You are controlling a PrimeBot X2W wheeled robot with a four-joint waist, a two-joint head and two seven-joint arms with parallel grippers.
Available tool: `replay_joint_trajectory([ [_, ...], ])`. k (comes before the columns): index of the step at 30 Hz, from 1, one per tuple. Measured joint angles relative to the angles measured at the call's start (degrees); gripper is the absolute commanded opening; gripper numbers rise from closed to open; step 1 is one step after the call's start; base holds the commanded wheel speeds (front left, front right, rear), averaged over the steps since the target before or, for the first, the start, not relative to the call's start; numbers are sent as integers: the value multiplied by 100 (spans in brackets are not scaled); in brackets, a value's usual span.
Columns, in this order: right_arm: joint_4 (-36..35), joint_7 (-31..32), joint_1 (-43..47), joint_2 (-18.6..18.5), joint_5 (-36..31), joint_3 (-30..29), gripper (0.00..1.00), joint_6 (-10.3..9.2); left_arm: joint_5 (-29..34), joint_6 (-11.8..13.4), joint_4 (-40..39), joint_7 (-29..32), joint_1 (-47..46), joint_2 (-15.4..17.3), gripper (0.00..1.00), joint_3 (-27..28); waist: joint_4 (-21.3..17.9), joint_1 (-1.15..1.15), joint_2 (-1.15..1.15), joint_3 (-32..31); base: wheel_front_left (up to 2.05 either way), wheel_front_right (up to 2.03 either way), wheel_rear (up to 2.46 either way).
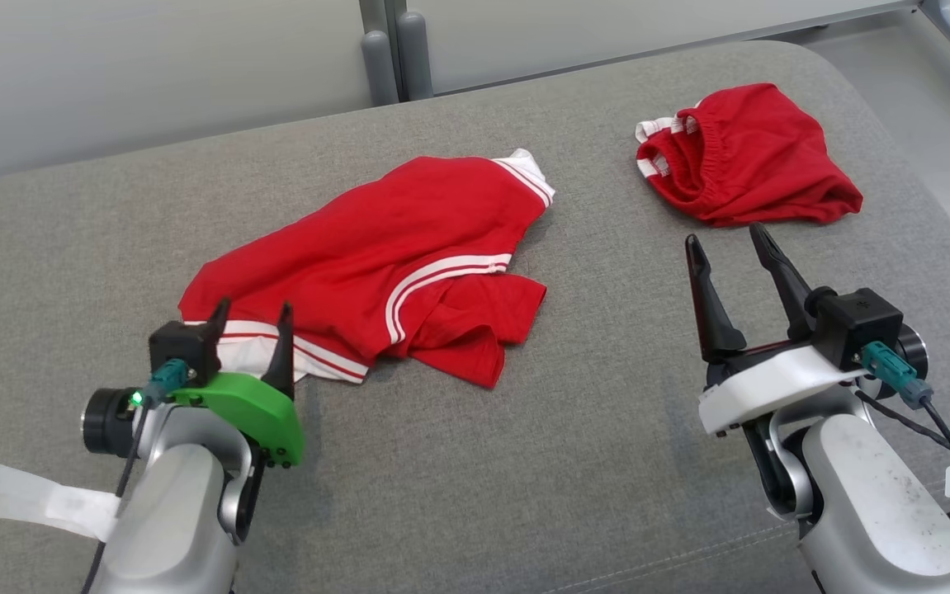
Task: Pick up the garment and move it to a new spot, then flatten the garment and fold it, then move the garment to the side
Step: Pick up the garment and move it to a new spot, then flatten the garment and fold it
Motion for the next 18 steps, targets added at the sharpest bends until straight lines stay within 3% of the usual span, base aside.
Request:
replay_joint_trajectory([
  [10,7,0,3,21,0,-3,100,1,153,-252,-178,0,558,-276,100,-631,-5,0,0,-102,0,0,0],
  [18,5,0,1,92,-7,111,100,93,255,-214,99,0,715,-272,100,-788,-181,0,0,-45,0,0,0],
])
